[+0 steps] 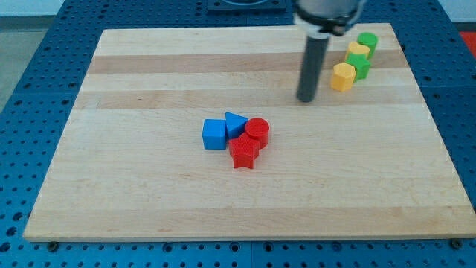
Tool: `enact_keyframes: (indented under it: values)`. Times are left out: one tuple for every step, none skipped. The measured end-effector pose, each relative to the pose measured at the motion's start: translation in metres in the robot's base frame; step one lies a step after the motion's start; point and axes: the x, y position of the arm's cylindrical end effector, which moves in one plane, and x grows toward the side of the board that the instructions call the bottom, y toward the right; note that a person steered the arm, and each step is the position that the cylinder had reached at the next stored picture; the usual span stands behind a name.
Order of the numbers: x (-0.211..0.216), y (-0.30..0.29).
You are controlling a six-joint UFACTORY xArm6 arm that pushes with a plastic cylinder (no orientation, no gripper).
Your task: Move red blocks and blue blocks towards the top right side
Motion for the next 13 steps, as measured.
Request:
enact_keyframes:
  values:
    - [0.0,-0.06]
    - [-0.002,-0.114]
    - [-0.002,-0.177]
    - [0.082,-0.2]
    - [0.112,-0.199]
    - [0.098,-0.193]
    - [0.055,-0.132]
    - [0.025,-0.054]
    - [0.014,-0.03]
    - [0.003,-0.039]
    - [-0.014,-0.096]
    - [0.035,-0.166]
    - [0.136,-0.185]
